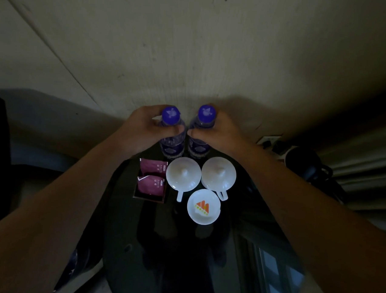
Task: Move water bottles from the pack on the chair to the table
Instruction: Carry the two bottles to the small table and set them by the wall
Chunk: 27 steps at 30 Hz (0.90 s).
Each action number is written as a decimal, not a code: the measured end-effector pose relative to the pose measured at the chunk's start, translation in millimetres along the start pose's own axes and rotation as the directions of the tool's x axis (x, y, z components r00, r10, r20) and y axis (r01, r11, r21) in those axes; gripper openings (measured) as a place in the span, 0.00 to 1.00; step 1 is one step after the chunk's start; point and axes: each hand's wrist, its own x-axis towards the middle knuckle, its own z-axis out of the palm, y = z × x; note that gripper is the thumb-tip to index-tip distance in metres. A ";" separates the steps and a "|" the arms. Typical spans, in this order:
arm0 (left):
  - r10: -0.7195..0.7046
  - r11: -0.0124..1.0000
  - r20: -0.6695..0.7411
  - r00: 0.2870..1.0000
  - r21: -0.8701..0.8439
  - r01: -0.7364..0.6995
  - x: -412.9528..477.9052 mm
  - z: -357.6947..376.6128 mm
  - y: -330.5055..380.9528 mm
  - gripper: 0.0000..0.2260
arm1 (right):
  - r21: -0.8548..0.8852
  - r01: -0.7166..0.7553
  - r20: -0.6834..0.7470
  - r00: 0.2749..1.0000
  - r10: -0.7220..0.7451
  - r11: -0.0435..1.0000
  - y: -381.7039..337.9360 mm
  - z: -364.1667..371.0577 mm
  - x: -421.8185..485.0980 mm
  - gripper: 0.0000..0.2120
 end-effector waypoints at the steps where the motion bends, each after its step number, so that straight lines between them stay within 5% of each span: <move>1: 0.002 1.000 -0.003 1.000 -0.008 -0.002 -0.8 -0.8 -1.2 0.09 | 0.000 -0.002 0.000 1.000 0.002 1.000 -0.4 0.8 0.0 0.11; 19: -0.088 0.991 0.060 0.994 -0.095 0.094 -6.6 -3.8 5.2 0.11 | 0.050 -0.093 0.142 0.986 0.085 0.994 -11.9 -3.1 -5.6 0.16; 22: -0.098 0.981 0.050 0.994 -0.160 0.105 -6.4 -9.2 8.0 0.19 | 0.092 -0.113 0.034 0.993 0.110 0.989 -11.0 -5.4 -9.4 0.19; 27: -0.096 0.985 0.067 0.993 -0.136 0.105 -9.1 -8.4 16.6 0.16 | 0.092 -0.064 -0.046 0.997 0.068 0.994 -16.7 -6.7 -19.2 0.20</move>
